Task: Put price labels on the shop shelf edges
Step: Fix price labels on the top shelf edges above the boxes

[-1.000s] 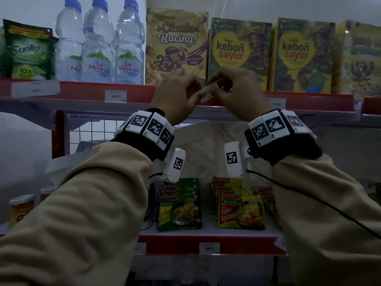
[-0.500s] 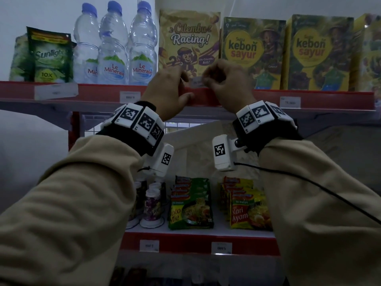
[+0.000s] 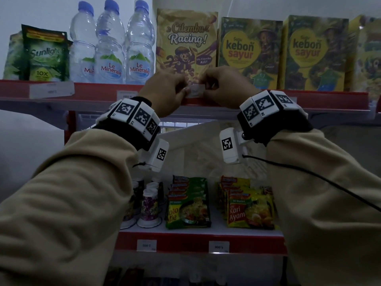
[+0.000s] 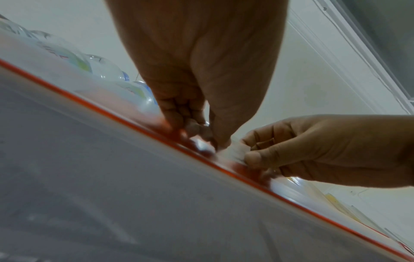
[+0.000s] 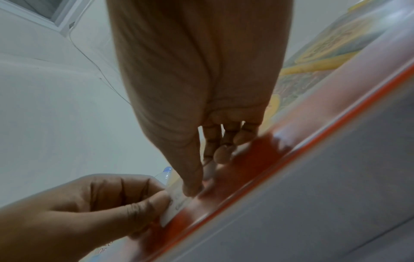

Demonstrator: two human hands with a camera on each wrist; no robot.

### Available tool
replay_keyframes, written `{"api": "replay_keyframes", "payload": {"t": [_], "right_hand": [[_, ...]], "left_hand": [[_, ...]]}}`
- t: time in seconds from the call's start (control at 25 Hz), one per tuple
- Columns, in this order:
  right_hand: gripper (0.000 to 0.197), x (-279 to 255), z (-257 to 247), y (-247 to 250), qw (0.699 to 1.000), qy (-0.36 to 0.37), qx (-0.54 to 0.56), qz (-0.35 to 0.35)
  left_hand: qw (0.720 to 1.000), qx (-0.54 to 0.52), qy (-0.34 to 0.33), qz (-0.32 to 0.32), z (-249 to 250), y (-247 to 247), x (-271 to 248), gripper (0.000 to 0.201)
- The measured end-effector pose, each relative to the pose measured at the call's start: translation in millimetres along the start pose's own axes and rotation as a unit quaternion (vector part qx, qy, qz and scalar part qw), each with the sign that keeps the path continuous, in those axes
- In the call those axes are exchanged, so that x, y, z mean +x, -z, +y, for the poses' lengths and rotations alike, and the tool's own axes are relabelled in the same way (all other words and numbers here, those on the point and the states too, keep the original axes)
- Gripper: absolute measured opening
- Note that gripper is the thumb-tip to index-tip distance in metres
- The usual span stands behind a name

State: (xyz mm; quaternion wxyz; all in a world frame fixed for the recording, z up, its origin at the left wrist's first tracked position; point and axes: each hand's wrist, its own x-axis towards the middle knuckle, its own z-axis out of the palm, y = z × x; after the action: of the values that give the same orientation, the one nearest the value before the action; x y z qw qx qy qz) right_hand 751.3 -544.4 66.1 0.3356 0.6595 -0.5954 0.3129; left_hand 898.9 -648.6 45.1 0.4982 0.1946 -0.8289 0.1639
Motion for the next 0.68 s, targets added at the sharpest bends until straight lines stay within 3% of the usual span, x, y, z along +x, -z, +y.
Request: {"api": "replay_keyframes", "payload": {"t": [0.16,0.4,0.68], "right_hand": [[0.020,1,-2,3,0.999,-0.008,-0.029,-0.026],[0.019,0,-4,6,0.998,-0.016,-0.024,-0.050],[0.025,0,-4,7,0.997,-0.021,-0.027,-0.063]], "left_hand": [[1.000,-0.020,-0.021,0.009,-2,8,0,0.025],[0.998,0.041,-0.039,-0.027,-1,14,3,0.029],[0.999,0.016,-0.020,-0.032,4,18,3,0.024]]}}
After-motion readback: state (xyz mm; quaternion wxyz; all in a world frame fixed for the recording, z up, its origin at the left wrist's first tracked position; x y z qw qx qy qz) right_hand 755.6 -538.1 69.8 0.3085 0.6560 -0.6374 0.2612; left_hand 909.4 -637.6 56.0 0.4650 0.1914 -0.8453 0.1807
